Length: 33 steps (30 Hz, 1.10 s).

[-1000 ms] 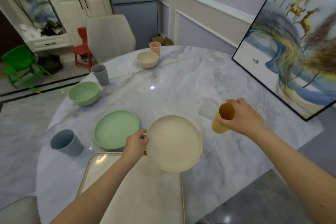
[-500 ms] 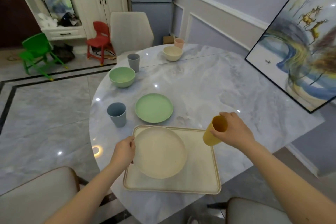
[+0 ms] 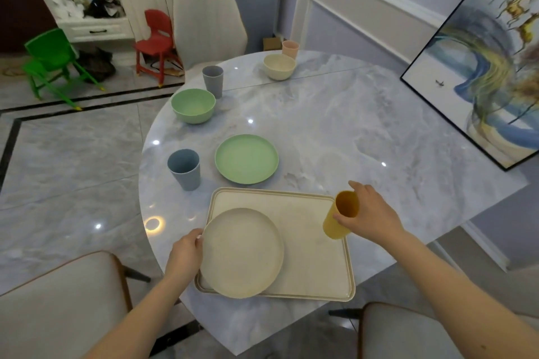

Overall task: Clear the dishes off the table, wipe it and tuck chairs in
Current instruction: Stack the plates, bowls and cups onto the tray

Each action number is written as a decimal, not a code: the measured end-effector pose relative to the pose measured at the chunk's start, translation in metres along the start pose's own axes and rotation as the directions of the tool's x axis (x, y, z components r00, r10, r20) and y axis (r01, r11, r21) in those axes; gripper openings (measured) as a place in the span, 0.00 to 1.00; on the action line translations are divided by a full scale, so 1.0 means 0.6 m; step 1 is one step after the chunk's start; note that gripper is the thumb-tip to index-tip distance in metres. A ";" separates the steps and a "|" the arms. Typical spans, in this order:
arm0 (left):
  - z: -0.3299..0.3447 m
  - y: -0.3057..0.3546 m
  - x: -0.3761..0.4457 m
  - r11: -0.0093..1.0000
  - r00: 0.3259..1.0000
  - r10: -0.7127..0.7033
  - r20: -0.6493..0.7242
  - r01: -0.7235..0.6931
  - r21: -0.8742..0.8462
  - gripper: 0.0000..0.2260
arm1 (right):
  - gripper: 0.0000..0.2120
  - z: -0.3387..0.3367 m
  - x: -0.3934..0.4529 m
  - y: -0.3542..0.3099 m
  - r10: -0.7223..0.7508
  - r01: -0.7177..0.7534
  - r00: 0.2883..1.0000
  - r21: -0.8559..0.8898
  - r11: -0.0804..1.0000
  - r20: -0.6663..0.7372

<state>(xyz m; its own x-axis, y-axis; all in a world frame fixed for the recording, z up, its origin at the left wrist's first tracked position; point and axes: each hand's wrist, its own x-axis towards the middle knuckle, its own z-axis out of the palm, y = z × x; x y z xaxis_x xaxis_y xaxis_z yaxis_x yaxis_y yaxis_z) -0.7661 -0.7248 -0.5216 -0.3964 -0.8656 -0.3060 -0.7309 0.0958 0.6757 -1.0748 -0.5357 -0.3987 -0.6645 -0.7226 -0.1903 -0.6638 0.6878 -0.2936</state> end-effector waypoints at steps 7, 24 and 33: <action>-0.004 0.006 0.011 0.999 0.999 -0.031 -0.007 0.031 -0.027 0.15 | 0.38 0.008 0.020 0.013 -0.071 0.071 0.997 -0.009 0.997 0.033; -0.001 0.032 0.031 0.994 0.997 -0.048 -0.065 0.042 -0.099 0.12 | 0.37 0.061 0.081 -0.002 -0.233 0.234 0.967 0.009 0.972 0.103; 0.005 0.043 0.030 0.993 0.995 -0.038 -0.095 0.027 -0.112 0.12 | 0.41 0.057 0.086 0.008 -0.270 0.278 0.955 -0.056 0.959 0.118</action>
<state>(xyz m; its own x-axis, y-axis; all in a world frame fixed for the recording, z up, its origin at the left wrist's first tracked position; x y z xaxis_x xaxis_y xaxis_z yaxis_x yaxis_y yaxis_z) -0.7936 -0.7367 -0.5116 -0.3138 -0.9113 -0.2667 -0.6745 0.0163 0.7381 -1.1004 -0.5719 -0.4418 -0.4149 -0.8845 -0.2135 -0.8407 0.4624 -0.2818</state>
